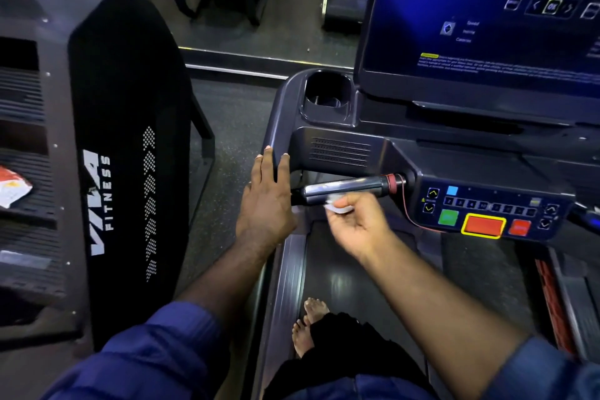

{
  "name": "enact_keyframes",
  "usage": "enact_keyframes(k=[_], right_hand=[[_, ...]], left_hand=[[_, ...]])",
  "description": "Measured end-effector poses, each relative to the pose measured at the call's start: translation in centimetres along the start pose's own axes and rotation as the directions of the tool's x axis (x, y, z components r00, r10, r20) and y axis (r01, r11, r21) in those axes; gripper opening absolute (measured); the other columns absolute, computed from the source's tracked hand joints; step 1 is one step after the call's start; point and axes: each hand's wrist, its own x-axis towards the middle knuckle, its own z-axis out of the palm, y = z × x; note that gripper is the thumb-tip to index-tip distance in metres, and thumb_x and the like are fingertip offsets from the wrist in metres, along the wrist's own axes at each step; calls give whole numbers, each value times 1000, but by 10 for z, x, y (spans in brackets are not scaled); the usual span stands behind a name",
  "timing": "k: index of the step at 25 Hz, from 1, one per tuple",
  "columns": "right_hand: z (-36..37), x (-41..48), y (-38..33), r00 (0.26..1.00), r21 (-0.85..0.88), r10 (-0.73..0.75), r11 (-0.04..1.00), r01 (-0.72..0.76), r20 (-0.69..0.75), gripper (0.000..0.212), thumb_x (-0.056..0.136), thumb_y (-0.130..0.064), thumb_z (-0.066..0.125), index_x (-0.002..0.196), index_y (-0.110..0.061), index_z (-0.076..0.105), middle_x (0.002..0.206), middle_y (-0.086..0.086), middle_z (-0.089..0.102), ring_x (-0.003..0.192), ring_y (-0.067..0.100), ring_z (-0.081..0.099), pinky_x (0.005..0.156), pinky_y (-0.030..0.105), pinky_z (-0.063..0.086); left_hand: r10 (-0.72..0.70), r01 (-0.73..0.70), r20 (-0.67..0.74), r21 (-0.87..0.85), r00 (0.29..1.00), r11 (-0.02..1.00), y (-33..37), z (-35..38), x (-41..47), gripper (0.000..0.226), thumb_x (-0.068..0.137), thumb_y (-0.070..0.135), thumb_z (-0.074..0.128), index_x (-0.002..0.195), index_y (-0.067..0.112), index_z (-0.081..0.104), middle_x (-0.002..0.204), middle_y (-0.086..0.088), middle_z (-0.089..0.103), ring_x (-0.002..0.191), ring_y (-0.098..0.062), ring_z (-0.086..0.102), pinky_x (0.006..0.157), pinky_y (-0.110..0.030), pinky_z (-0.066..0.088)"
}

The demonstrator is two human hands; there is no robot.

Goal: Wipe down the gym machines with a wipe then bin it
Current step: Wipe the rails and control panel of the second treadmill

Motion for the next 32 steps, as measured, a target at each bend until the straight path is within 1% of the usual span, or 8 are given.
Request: enact_keyframes(k=[4, 10, 16, 22, 24, 26, 28, 32], right_hand=[[4, -9, 13, 999, -53, 39, 998, -39, -4, 49, 59, 21, 39, 99, 3, 61, 96, 17, 60, 94, 31, 64, 88, 33, 55], [-4, -11, -9, 998, 69, -54, 996, 57, -42, 35, 87, 23, 37, 91, 0, 63, 94, 13, 66, 90, 26, 66, 109, 39, 49], [12, 2, 27, 992, -81, 122, 990, -119, 42, 27, 95, 12, 45, 117, 8, 61, 102, 21, 66, 89, 30, 66, 96, 40, 54], [-9, -30, 12, 993, -318, 37, 948, 2, 117, 31, 97, 15, 45, 122, 11, 62, 115, 26, 72, 103, 36, 71, 75, 41, 64], [9, -37, 12, 937, -604, -147, 731, 319, 316, 31, 98, 9, 48, 116, -2, 72, 110, 17, 76, 97, 27, 71, 82, 38, 58], [24, -23, 3, 656, -662, -308, 103, 743, 689, 33, 101, 0, 54, 124, -11, 73, 125, 9, 74, 113, 21, 68, 98, 30, 48], [36, 2, 1, 371, -365, -51, -336, 868, 927, 39, 103, -2, 53, 138, -11, 66, 142, 5, 63, 135, 15, 55, 117, 30, 39], [17, 32, 35, 172, 57, 410, -490, 870, 896, 50, 109, -24, 38, 156, -7, 41, 165, 11, 35, 156, 24, 26, 125, 51, 27]], left_hand=[[-7, 4, -51, -62, 999, 998, -2, 1, -2, 111, 76, 19, 80, 164, 19, 12, 173, -6, -1, 160, -30, 5, 120, -52, 38], [-132, 78, -110, -396, 985, 915, -12, 0, -6, 100, 75, 24, 82, 160, 17, 29, 169, -3, 20, 156, -20, 21, 124, -36, 32], [-340, 232, -74, -593, 938, 771, -14, -5, -9, 99, 72, 28, 82, 158, 18, 34, 151, -4, 51, 134, -18, 53, 112, -30, 44], [-438, 413, 130, -638, 890, 650, -14, -18, -16, 73, 74, 33, 82, 142, 28, 54, 115, 9, 66, 101, -16, 67, 90, -26, 50], [-447, 454, 240, -757, 862, 470, -27, -19, -34, 72, 66, 38, 83, 134, 34, 59, 115, 12, 71, 101, -12, 70, 100, -34, 54], [-421, 477, 301, -774, 856, 417, -40, -16, -61, 73, 69, 35, 85, 137, 33, 59, 120, 12, 72, 107, -9, 70, 108, -36, 52], [-403, 521, 346, -690, 847, 502, -41, -16, -98, 70, 83, 33, 85, 147, 30, 55, 124, 10, 71, 107, -9, 70, 102, -28, 52], [-469, 525, 260, -579, 844, 624, -29, -8, -146, 67, 88, 59, 75, 147, 35, 54, 125, 15, 70, 106, -2, 67, 91, -21, 51]])
